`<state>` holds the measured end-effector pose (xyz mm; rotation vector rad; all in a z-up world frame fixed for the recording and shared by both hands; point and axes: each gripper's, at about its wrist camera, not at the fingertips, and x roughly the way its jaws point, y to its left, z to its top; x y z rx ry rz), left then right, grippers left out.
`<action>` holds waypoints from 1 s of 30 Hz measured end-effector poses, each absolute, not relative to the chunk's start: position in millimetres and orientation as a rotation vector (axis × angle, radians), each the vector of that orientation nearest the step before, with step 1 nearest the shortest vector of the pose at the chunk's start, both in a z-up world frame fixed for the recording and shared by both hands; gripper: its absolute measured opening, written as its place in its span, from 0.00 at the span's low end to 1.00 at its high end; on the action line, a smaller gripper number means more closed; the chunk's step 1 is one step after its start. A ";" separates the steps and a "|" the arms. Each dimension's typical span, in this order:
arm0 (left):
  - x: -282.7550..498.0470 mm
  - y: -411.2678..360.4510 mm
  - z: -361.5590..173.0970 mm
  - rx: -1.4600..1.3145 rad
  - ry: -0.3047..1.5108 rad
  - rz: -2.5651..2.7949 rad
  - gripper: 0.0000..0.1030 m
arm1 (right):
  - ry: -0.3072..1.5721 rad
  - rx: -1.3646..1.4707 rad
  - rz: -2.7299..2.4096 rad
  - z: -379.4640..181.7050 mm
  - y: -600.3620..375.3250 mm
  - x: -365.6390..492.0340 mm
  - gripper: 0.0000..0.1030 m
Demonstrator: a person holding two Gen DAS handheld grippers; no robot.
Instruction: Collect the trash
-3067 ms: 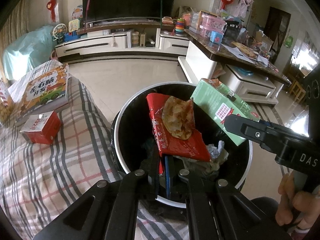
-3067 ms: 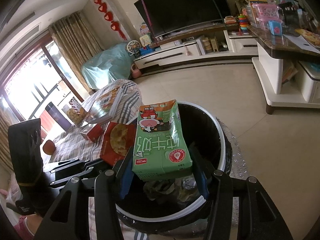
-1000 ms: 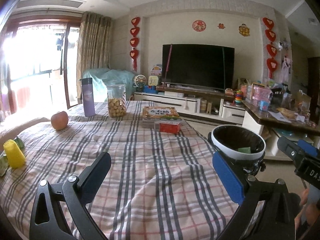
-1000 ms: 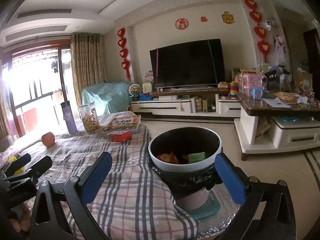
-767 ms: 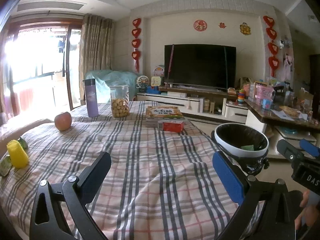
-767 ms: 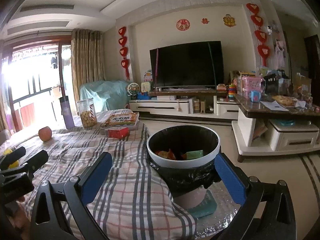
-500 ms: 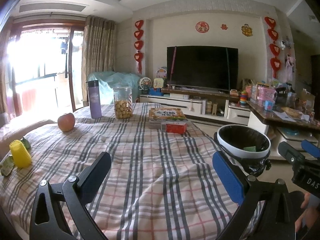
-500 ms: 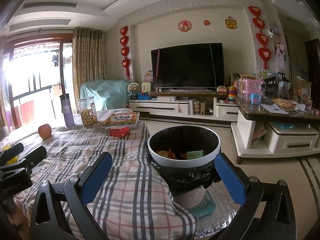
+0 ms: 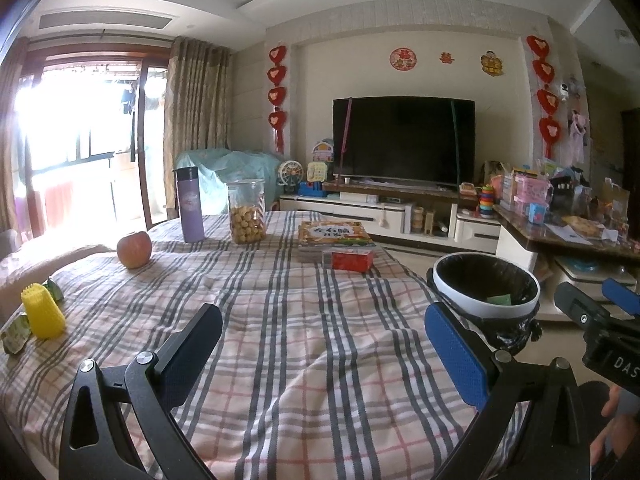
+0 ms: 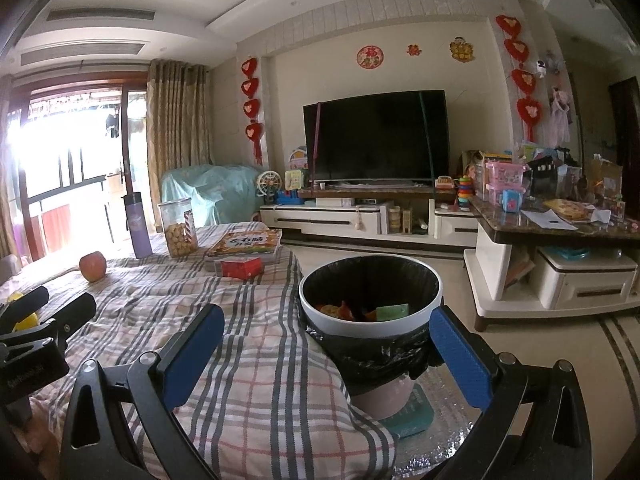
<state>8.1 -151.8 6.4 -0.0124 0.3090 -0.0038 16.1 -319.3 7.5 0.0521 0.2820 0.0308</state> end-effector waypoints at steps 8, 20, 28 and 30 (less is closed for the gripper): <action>8.0 -150.9 5.6 -0.006 0.300 -0.005 0.99 | 0.279 0.055 0.035 8.5 -319.2 15.2 1.00; 9.2 -150.7 5.2 -0.010 0.308 -0.010 0.99 | 0.281 0.051 0.038 8.3 -317.4 16.1 1.00; 9.3 -150.1 4.7 -0.012 0.312 -0.013 0.99 | 0.281 0.051 0.036 8.1 -316.8 15.9 1.00; 9.5 -150.0 4.2 -0.011 0.312 -0.015 0.99 | 0.282 0.051 0.037 8.2 -316.7 15.9 1.00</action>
